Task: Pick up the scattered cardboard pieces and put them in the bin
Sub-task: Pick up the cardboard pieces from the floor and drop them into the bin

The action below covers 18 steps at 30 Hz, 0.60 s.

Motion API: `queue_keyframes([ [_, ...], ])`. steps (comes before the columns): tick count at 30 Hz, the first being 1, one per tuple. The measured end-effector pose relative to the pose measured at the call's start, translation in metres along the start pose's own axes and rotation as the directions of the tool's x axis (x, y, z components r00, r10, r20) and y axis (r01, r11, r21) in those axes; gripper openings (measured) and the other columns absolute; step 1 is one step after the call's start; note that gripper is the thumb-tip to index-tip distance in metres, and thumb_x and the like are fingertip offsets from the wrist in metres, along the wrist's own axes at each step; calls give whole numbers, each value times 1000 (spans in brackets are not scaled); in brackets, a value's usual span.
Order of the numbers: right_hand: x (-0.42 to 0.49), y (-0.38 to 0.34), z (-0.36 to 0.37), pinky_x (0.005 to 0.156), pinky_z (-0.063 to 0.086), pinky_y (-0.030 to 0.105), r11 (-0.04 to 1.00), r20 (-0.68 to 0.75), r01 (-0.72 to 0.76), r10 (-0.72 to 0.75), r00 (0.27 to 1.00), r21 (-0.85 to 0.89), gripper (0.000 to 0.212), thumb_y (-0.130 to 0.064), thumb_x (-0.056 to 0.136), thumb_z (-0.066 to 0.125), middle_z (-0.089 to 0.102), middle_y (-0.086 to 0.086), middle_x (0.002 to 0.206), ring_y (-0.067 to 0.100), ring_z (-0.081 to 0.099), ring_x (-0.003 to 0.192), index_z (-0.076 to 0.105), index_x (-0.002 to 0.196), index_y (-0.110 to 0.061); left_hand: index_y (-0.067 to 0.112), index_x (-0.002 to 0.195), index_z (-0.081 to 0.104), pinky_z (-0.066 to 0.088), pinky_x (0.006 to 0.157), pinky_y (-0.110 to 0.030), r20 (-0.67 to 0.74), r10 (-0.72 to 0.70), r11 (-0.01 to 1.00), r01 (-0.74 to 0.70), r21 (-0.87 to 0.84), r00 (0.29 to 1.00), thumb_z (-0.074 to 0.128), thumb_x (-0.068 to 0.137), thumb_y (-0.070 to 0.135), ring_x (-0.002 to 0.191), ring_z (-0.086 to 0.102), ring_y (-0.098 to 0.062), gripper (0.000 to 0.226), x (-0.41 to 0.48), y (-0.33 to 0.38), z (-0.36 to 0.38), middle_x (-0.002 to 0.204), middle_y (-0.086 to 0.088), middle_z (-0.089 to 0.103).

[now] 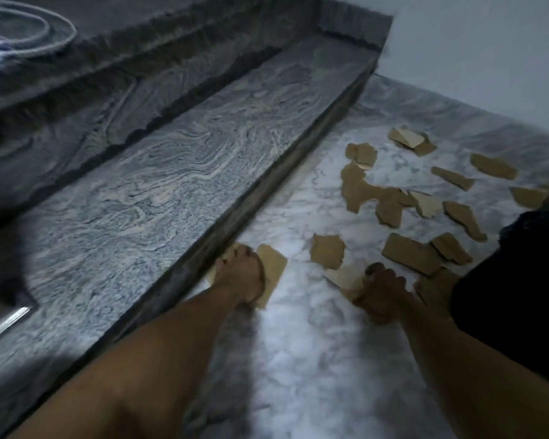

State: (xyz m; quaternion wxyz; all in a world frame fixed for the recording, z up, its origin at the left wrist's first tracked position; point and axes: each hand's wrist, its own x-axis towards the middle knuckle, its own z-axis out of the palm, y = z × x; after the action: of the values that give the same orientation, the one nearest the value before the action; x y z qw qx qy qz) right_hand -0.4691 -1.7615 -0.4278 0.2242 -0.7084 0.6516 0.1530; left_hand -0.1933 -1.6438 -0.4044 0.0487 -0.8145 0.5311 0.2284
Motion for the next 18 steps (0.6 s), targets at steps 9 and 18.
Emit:
queue_keyframes([
  [9, 9, -19, -27, 89, 49, 35, 956, 185, 126, -179, 966, 265, 63, -42, 78, 80, 65, 12, 127, 27, 62, 111, 62, 129, -9, 24, 116, 63, 29, 106, -47, 16, -100, 989, 101, -106, 995, 68, 76, 53, 135, 28, -37, 50, 34, -7, 8, 139, -10, 44],
  [18, 40, -98, -20, 103, 34, 49, 984, 21, -4, 0, 1000, 178, 79, -63, 82, 64, 33, 13, 142, 35, 33, 132, 39, 143, -18, 14, 144, 25, 35, 110, -40, -21, -285, 876, 252, -411, 958, 93, 58, 30, 133, 35, -41, 111, 46, 1, 13, 144, -22, 29],
])
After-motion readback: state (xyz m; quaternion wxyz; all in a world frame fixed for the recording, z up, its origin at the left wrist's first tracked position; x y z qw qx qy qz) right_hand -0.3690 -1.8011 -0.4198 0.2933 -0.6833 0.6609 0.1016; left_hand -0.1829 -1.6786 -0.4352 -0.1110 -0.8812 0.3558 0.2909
